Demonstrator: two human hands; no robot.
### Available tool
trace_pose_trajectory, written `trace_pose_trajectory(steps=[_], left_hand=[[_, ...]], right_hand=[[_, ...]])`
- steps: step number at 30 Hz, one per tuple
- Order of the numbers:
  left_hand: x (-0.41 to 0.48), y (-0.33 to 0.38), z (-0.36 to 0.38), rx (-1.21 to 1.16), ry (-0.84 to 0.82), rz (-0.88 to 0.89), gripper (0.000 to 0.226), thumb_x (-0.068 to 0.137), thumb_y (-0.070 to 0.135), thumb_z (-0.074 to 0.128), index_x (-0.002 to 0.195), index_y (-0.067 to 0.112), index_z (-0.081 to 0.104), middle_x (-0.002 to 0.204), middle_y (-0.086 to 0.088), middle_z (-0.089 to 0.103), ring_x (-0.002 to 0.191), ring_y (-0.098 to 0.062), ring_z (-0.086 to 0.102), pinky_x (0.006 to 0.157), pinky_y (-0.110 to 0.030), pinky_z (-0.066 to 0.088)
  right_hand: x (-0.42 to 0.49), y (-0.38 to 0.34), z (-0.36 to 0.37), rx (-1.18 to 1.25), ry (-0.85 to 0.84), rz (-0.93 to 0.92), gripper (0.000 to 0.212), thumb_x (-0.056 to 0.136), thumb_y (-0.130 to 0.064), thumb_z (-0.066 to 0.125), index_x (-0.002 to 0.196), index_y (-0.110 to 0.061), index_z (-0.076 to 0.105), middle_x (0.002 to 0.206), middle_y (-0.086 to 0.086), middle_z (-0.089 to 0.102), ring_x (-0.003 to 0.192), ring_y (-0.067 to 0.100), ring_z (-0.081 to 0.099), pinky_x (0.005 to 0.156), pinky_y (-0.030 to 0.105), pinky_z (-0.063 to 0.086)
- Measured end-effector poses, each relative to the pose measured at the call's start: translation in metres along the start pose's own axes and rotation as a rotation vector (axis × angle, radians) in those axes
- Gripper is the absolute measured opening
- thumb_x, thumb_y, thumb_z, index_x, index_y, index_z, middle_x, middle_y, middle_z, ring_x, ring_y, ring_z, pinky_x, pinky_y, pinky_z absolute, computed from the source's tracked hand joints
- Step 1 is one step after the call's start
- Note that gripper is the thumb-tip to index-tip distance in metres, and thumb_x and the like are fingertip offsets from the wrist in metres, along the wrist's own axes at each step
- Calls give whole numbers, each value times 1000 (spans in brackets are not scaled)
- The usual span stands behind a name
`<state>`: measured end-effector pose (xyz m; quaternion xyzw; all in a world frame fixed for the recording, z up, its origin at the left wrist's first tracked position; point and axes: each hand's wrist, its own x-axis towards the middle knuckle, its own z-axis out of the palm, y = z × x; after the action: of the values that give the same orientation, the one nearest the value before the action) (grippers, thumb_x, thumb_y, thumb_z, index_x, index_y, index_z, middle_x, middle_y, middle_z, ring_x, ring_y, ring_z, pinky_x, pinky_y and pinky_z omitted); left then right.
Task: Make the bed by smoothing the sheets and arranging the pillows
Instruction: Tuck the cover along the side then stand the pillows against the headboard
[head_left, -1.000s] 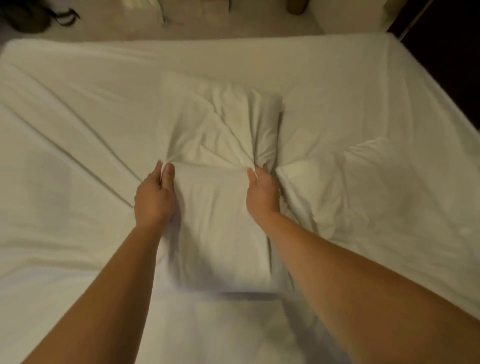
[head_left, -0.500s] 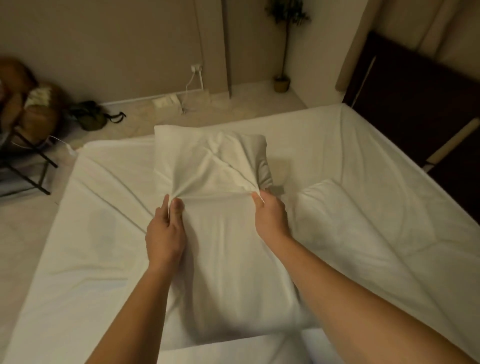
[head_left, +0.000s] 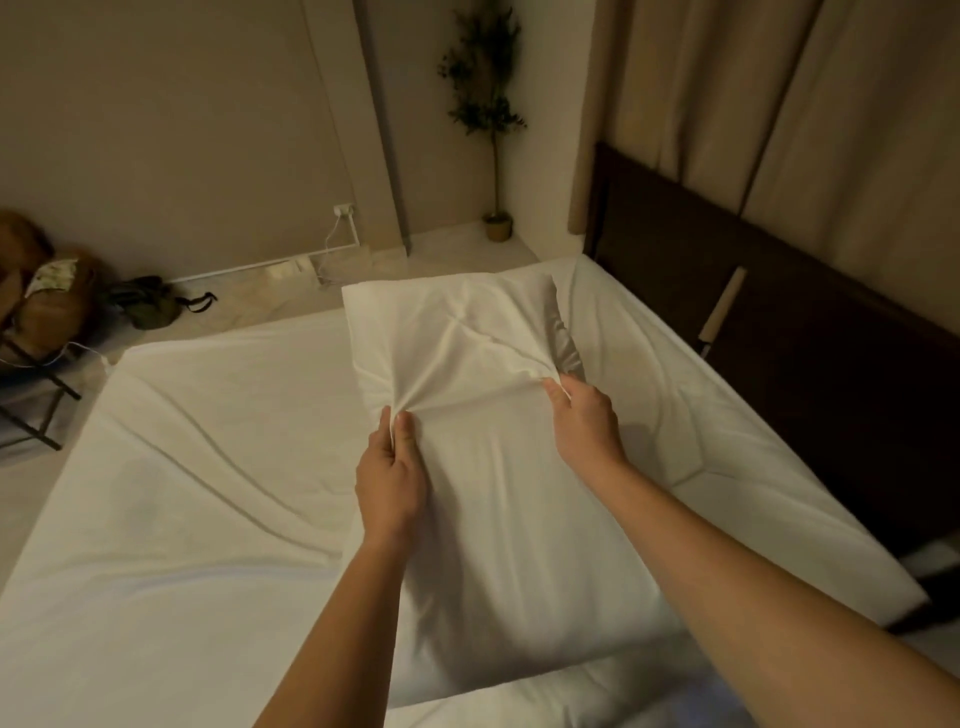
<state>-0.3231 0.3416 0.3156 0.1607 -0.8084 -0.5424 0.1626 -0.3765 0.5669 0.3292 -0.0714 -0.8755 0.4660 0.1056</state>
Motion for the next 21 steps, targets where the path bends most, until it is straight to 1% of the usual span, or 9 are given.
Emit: trace_pose_trajectory(steps=[3,5,8,10,12,14,17,18,21], left_hand=[[-38,18,47,-29,-42,9,64,103,66,34,150,27,54,149,9,57,141,-15,50,119,-42,40],[-57,29,77,-46,-72,-1,68,101,71,32,149,28,55,147,10,59,139,-14,51,117,-44,42],[-77,47,120,-77,-100,-8,67,101,70,33,148,27,55,148,9,58,139,-13,51,118,-43,41],[-86,57,146,-92,-118,-19,63,104,65,36,150,26,54,151,9,56,141,-13,48,120,-39,38],[-91,64,172,-98,-128,-34,60,105,62,38,151,26,52,152,10,54,142,-12,47,120,-37,37],[-91,63,199,-93,-144,-23,61,105,63,37,151,27,52,152,11,54,142,-11,47,121,-39,37],[-88,58,245,-99,-160,-53,62,103,67,36,150,30,53,149,13,56,140,-8,49,120,-40,39],[-86,59,262,-99,-161,-65,63,102,68,36,150,30,53,149,14,57,139,-8,50,119,-40,39],[-80,53,308,-110,-157,-94,65,100,71,35,149,32,54,147,16,58,138,-7,51,118,-41,41]], right_hand=[[-2,30,-60,-38,20,7,33,107,-36,46,103,-13,69,89,6,65,82,28,58,70,32,38],[0,51,-96,-52,27,15,33,107,-37,45,107,-14,70,97,9,69,87,30,61,71,33,41],[9,81,-139,-73,40,20,35,107,-39,44,115,-17,70,101,6,70,90,28,62,73,33,43],[17,100,-158,-78,51,30,36,107,-39,43,119,-18,70,105,6,70,93,28,62,78,35,48],[30,121,-172,-75,58,39,36,107,-38,43,120,-18,70,107,6,69,95,27,62,82,37,50],[42,141,-181,-66,68,44,37,108,-38,43,120,-17,70,108,6,69,96,27,62,82,36,49],[67,174,-196,-46,65,61,36,108,-37,44,122,-16,70,112,5,69,99,26,62,87,37,51],[78,185,-201,-41,58,74,37,108,-37,44,122,-16,70,112,5,69,100,25,62,87,36,51],[109,217,-210,-36,40,78,36,108,-37,44,115,-14,70,105,5,69,95,25,63,79,30,45]])
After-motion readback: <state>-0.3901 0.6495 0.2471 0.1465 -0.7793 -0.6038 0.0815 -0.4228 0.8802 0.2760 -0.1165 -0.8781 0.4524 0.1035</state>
